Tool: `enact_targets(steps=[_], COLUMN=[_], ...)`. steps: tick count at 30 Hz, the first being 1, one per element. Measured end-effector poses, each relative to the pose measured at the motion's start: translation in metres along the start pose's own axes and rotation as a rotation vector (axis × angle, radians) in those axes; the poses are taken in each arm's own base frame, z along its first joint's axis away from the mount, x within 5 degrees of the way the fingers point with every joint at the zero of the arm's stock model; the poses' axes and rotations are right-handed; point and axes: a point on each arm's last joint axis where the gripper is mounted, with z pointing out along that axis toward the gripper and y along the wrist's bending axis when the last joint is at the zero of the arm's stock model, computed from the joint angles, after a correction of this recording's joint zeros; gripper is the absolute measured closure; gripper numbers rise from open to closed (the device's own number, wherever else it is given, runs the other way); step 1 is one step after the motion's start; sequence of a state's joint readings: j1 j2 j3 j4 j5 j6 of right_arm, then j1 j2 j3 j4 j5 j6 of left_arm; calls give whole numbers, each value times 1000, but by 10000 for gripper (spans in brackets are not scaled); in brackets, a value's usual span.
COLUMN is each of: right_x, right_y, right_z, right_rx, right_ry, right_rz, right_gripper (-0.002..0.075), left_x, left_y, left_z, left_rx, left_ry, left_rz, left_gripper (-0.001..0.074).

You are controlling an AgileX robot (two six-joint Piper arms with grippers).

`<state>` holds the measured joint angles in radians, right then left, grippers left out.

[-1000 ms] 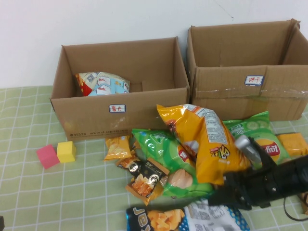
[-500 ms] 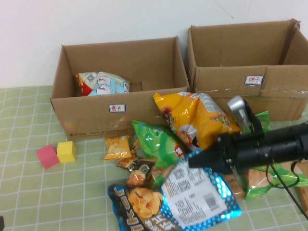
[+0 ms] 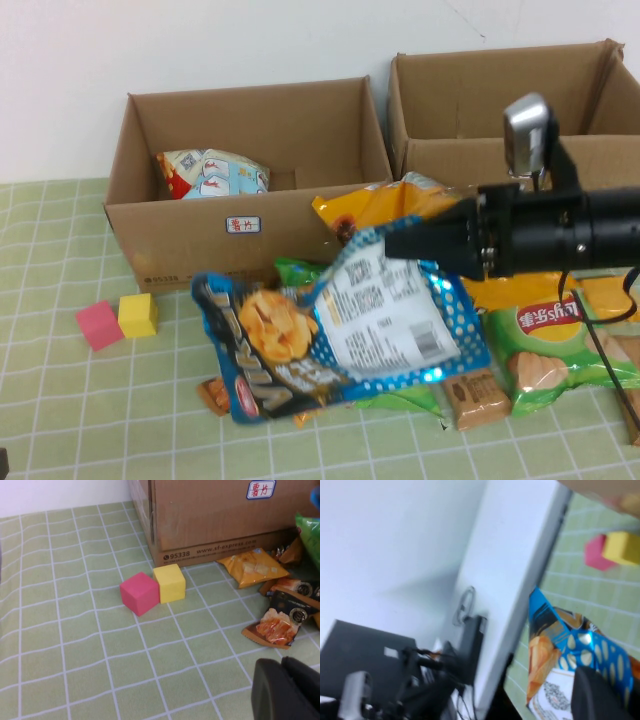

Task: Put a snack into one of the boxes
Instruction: Place the potato chip in the potato chip box

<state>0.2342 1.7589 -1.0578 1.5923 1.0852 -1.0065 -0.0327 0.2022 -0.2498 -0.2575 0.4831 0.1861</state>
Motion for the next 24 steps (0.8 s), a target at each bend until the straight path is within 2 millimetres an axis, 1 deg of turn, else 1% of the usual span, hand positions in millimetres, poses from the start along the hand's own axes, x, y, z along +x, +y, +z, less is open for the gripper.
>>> enact_targets(steps=[3, 6, 11, 16, 19, 22, 24], right_x=[-4, -12, -34, -68, -91, -114, -126], right_y=[14, 27, 53, 91, 110, 121, 121], right_z=[-4, -6, 0, 13, 19, 27, 36], right_rx=[-34, -63, -63, 25, 70, 82, 69], right_ry=[-42, -69, -114, -272, -377, -453, -470], right_rz=[-15, -51, -161, -324, -442, -510, -533], right_gripper=[708, 708, 708, 709, 710, 711, 711], left_x=[0, 0, 0, 0, 0, 0, 0], left_y=[0, 0, 0, 0, 0, 0, 0], left_z=[0, 0, 0, 0, 0, 0, 0], left_rx=[0, 0, 0, 0, 0, 0, 0], left_ry=[0, 0, 0, 0, 0, 0, 0], left_rz=[0, 1, 1, 1, 1, 1, 1], left_gripper=[736, 736, 736, 738, 738, 738, 737])
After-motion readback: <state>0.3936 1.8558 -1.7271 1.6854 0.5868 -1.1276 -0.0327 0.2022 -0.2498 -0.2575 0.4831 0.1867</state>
